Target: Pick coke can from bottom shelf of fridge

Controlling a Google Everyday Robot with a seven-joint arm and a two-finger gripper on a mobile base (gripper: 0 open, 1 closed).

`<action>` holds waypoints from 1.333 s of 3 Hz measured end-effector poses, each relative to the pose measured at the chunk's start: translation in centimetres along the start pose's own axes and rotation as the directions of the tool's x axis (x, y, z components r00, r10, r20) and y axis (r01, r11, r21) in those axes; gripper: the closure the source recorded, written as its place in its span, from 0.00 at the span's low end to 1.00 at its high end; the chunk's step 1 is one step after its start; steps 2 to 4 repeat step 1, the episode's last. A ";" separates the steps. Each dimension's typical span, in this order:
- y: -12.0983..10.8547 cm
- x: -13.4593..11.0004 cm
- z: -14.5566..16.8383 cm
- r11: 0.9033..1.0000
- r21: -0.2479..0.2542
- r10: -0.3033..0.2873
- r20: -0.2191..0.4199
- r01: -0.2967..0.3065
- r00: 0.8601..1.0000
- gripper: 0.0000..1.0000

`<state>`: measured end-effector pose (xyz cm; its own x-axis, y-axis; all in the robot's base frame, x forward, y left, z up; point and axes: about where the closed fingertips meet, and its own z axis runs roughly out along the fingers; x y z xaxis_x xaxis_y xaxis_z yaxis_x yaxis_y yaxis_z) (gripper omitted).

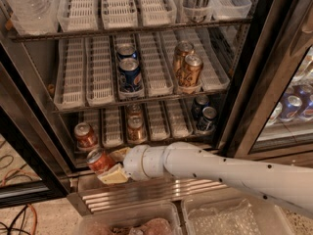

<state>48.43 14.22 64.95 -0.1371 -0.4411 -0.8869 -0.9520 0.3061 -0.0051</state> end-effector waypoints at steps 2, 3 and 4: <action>0.0 0.0 0.0 1.000 0.000 0.000 0.000 0.000 1.000 1.00; 0.0 0.0 0.0 1.000 0.000 0.000 0.000 0.000 1.000 1.00; 0.0 0.0 0.0 1.000 0.000 0.000 0.000 0.000 1.000 1.00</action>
Offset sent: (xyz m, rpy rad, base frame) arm 0.0000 0.0000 0.0000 0.0000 0.0000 0.0000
